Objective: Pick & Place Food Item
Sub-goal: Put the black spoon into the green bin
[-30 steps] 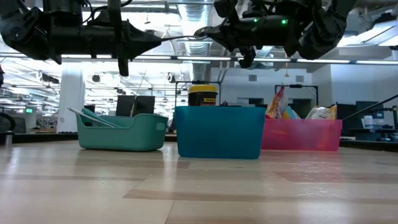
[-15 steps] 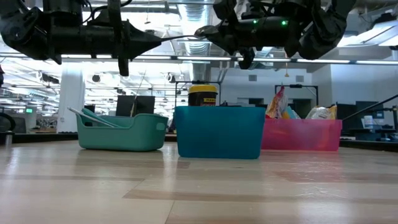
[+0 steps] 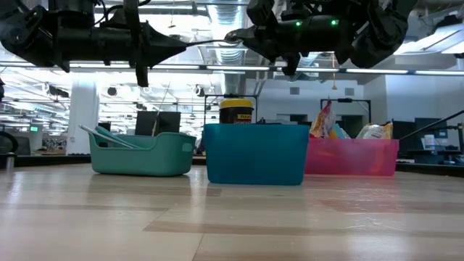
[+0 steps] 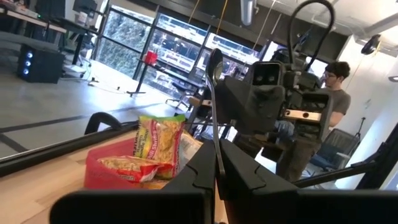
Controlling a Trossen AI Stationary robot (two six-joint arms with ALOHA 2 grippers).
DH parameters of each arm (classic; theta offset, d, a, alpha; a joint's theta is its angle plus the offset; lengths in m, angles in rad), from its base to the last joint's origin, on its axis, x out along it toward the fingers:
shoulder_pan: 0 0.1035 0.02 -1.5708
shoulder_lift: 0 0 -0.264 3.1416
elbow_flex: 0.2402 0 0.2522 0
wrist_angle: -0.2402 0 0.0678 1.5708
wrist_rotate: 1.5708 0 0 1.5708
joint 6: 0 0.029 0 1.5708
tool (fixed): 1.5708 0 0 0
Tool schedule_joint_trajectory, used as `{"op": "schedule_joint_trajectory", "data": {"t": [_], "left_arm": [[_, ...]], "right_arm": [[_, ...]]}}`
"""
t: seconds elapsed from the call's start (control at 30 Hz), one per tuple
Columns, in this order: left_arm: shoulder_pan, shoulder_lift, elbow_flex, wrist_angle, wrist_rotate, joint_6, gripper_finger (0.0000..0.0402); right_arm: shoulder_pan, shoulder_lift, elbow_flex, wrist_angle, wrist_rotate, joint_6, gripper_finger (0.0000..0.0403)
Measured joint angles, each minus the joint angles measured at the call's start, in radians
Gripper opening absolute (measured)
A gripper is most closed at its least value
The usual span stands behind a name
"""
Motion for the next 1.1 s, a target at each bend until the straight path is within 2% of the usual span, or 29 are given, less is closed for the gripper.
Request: {"op": "schedule_joint_trajectory", "data": {"t": [0.37,0.8,1.1], "left_arm": [[0.013,-0.150,0.000,-0.177,0.000,0.000,0.0001],[0.013,-0.318,0.000,-0.507,0.003,-0.026,0.0001],[0.013,-0.380,0.000,-0.669,0.092,-0.104,0.0001]], "right_arm": [[0.016,-0.070,-0.072,-0.026,0.023,-0.025,0.0079],[0.022,-0.146,-0.148,-0.061,0.021,-0.074,0.0079],[0.022,-0.185,-0.148,-0.192,0.020,-0.074,0.0079]]}}
